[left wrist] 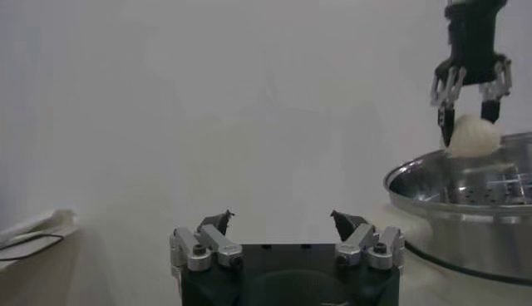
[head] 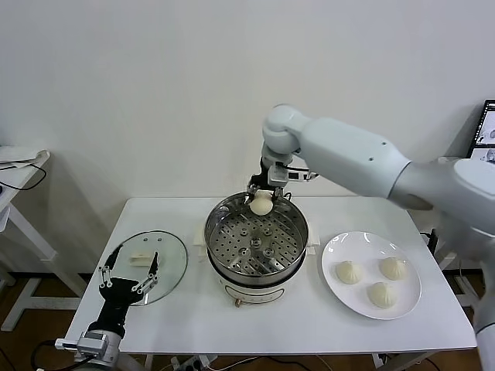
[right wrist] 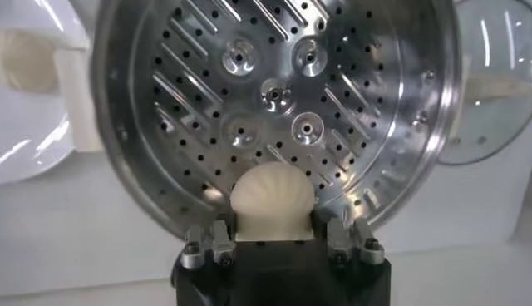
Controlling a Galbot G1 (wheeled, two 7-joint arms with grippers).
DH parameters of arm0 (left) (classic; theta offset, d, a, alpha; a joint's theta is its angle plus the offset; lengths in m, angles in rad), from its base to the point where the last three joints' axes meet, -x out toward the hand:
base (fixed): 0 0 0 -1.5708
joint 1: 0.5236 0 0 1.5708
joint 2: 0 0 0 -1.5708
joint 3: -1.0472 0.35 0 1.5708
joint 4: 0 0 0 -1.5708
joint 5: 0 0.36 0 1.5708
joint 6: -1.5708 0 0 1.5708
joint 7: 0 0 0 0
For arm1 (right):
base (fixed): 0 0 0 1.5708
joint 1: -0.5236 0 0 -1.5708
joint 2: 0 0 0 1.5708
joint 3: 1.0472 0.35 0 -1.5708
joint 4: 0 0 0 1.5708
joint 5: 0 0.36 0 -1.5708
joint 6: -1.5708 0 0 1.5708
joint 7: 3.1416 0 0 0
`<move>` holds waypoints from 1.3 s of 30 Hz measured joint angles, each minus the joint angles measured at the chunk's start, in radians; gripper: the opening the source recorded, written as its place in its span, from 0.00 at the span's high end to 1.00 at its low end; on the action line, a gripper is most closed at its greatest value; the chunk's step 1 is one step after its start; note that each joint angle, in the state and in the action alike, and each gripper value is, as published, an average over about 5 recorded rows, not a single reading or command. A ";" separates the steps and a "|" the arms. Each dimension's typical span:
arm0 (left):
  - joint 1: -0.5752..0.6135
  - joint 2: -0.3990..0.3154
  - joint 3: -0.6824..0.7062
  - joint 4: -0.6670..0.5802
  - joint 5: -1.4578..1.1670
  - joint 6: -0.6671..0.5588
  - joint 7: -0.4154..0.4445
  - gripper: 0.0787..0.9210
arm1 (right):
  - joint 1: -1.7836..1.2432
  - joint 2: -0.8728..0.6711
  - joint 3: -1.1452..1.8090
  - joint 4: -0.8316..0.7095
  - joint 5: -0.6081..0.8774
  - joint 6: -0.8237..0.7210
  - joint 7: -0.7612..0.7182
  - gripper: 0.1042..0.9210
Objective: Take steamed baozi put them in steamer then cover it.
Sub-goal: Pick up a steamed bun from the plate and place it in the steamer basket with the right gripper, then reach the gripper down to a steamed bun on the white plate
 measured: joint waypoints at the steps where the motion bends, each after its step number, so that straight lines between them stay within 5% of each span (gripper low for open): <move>1: -0.001 0.000 0.000 0.000 -0.001 0.000 0.000 0.12 | -0.006 0.006 0.003 -0.009 -0.008 0.004 0.003 0.39; 14: -0.003 -0.001 -0.005 0.003 -0.005 0.000 0.003 0.12 | -0.062 0.056 0.025 -0.083 -0.074 0.027 0.027 0.37; 24: 0.000 -0.003 -0.008 0.000 -0.005 0.001 0.003 0.12 | -0.057 0.041 0.007 -0.063 -0.053 0.008 0.025 0.13; 39: 0.012 -0.002 0.009 -0.020 -0.002 0.007 -0.003 0.12 | 0.164 -0.232 -0.130 0.226 0.304 -0.254 -0.069 0.12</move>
